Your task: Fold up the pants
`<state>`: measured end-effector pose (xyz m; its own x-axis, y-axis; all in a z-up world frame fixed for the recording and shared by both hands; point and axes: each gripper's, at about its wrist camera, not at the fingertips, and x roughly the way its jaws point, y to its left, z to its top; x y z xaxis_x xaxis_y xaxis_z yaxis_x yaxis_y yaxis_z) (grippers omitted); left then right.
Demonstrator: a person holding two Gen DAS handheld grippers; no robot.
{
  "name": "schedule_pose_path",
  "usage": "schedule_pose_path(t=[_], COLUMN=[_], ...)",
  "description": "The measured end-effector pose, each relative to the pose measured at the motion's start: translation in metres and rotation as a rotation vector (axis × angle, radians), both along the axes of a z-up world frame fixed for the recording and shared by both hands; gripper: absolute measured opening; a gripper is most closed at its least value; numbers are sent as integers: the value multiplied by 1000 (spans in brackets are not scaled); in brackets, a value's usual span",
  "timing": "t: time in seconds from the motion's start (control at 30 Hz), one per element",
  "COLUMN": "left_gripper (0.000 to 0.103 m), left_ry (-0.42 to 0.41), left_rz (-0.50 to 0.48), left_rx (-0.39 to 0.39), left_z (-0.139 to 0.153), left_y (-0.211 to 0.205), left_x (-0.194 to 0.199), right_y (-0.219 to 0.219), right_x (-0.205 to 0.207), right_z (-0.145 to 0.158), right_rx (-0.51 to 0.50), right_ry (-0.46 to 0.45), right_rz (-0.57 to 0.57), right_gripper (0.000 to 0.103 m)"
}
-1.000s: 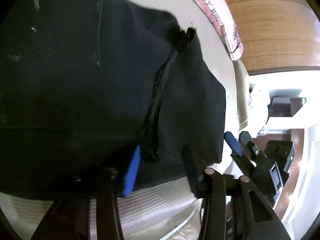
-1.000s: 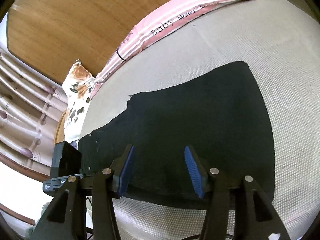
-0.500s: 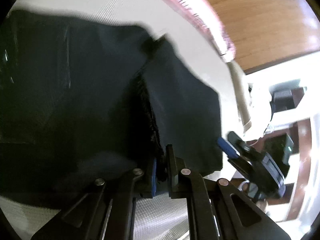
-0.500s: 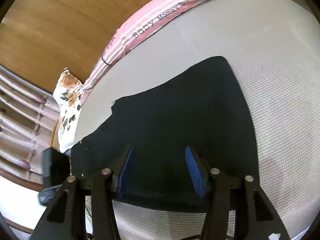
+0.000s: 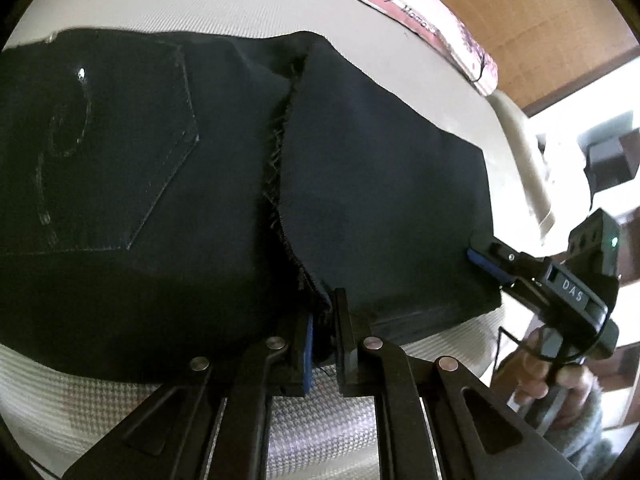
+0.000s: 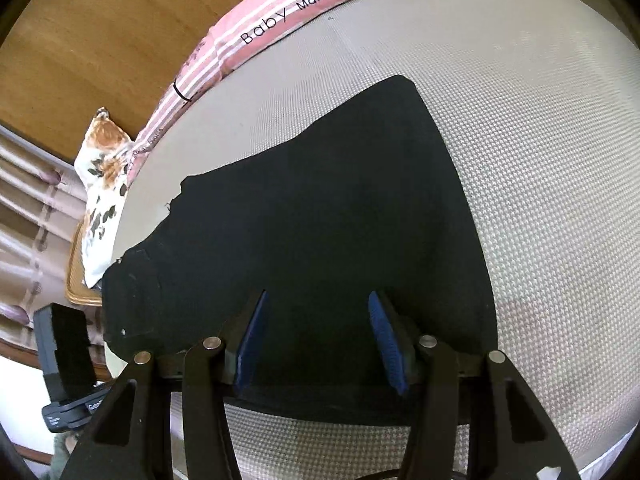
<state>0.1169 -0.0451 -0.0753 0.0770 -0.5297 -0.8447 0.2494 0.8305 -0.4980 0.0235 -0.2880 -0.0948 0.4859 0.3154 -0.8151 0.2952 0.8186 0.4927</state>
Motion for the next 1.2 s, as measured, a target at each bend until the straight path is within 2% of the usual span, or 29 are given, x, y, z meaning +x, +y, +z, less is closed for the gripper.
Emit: schedule_pose_path(t=[0.17,0.33,0.43,0.63,0.73,0.87,1.0,1.2], left_gripper=[18,24,31,35,36,37,37,37], left_ry=[-57,-210,-254,-280,-291,-299,-296,-291], left_rz=[-18,-43,-72,-76,-78,-76,-69,-63], left_rx=[70,207,266,300,308,306,293,272], left_z=[9,23,19,13,11,11,10,10], left_y=[-9,-14,-16,-17,-19,-19,-18,-11], left_x=[-5,-13,-20,-22,-22,-23,-23,-24], right_y=[3,9,15,31,40,62,78,98], right_x=[0,-1,-4,-12,-4,24,61,109], right_z=[1,4,5,8,13,26,32,19], right_rx=[-31,-69,-95,-148,-151,-242,-276,-315], right_ry=[-1,18,31,37,12,-71,-115,-96], right_rz=[20,45,70,129,162,232,279,327], right_gripper=[51,51,52,55,56,56,55,49])
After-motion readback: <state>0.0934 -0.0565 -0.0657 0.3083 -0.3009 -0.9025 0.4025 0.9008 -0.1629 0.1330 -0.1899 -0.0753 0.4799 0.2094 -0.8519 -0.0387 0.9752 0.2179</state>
